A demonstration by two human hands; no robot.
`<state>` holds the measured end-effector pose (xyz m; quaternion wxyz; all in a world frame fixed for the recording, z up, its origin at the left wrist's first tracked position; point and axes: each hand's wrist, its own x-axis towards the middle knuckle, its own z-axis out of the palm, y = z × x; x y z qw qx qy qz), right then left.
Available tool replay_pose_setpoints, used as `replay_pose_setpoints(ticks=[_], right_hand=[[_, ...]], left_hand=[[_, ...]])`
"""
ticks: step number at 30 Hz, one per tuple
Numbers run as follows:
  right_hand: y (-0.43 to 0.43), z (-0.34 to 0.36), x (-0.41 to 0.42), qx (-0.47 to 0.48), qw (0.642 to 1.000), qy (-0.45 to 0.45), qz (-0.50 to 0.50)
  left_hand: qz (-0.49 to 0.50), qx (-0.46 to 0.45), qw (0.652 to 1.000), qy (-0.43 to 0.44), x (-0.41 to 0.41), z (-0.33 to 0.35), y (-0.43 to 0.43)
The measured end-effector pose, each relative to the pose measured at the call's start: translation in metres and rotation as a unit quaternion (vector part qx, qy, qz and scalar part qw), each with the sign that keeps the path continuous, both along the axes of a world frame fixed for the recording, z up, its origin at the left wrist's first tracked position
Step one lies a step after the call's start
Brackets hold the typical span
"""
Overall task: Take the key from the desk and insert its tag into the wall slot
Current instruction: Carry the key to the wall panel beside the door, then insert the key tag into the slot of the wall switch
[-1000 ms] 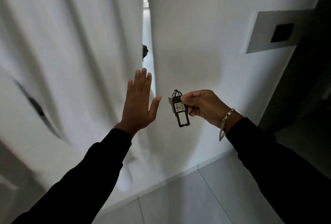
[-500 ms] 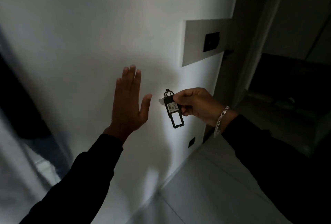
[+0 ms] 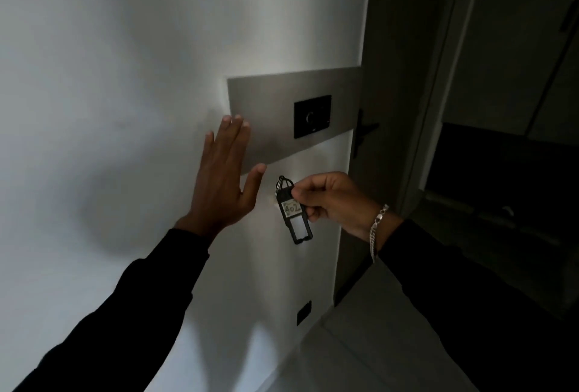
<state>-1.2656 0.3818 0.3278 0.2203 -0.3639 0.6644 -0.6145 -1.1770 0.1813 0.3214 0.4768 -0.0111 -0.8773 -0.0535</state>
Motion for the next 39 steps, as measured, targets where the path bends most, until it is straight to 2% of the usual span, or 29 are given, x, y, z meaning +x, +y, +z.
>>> replay_pose_setpoints(ticks=[8,15,24,27,30,36,39], right_hand=[[0.009,0.032,-0.129,0.0,0.998,0.056,0.028],[-0.021,0.056,-0.229,-0.008,0.986,0.161,0.032],[-0.058,0.096,-0.329,-0.105,0.97,0.201,0.085],[-0.072,0.099,-0.358,-0.156,0.965,0.191,0.087],[-0.082,0.094,-0.385,-0.2,0.96,0.174,0.093],[-0.1,0.071,-0.404,-0.222,0.958,0.143,0.108],[-0.106,0.061,-0.408,-0.219,0.954,0.17,0.112]], left_hand=[[0.056,-0.026,0.998,0.02,-0.111,0.022,0.0],[0.112,-0.017,0.991,0.075,-0.204,0.01,-0.025],[0.196,-0.051,0.97,0.132,-0.275,0.042,-0.018],[0.262,-0.06,0.952,0.144,-0.282,0.044,-0.017],[0.337,-0.108,0.925,0.137,-0.289,0.04,-0.019],[0.461,-0.186,0.862,0.097,-0.278,0.03,-0.032],[0.505,-0.212,0.834,0.069,-0.273,0.025,-0.036]])
